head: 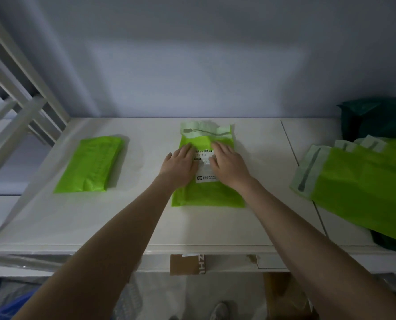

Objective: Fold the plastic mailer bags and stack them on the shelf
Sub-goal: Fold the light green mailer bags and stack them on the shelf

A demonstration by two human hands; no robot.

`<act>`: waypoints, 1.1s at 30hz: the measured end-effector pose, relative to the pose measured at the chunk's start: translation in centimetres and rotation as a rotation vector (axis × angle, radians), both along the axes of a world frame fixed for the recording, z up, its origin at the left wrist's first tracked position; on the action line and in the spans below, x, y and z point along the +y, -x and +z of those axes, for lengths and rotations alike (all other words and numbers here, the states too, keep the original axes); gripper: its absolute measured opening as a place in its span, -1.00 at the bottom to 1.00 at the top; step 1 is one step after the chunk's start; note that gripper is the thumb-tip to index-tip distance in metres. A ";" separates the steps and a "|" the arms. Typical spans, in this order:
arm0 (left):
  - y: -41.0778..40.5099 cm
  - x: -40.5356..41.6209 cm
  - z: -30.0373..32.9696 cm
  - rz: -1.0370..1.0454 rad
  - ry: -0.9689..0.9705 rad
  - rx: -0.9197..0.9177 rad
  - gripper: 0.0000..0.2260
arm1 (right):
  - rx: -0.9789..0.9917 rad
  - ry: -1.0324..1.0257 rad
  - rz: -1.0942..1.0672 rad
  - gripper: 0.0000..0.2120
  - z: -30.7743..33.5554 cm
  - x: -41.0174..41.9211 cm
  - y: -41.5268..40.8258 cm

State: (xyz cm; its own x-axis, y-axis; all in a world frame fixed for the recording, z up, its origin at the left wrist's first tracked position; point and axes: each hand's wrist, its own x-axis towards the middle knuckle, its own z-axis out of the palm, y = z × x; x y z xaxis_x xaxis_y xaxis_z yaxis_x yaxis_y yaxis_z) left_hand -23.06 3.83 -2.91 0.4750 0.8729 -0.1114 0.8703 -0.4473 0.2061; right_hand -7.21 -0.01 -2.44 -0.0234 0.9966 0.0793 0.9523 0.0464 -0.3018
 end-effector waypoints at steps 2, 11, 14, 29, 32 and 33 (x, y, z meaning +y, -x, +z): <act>0.3 0.1 -0.1 0.020 0.078 0.057 -0.49 | -0.007 0.130 -0.019 -0.51 -0.9 0.1 -0.4; 1.0 -1.7 -0.9 0.041 0.117 0.073 -0.46 | -0.031 0.253 -0.061 -0.43 -1.0 -2.1 -0.7; 1.6 -3.0 -1.2 0.037 0.097 0.058 -0.45 | -0.070 0.210 -0.078 -0.40 -1.1 -3.4 -0.6; 1.5 -2.3 -0.2 0.184 0.043 -0.079 -0.42 | -0.114 0.081 -0.235 -0.55 -1.2 -3.4 -3.0; 0.9 -1.9 -0.3 0.217 -0.115 -0.170 -0.55 | -0.035 -0.081 -0.253 -0.56 -0.9 -2.5 -2.5; 0.7 -1.8 -0.5 0.191 -0.178 -0.183 -0.56 | -0.045 -0.152 -0.225 -0.55 -0.8 -2.2 -2.2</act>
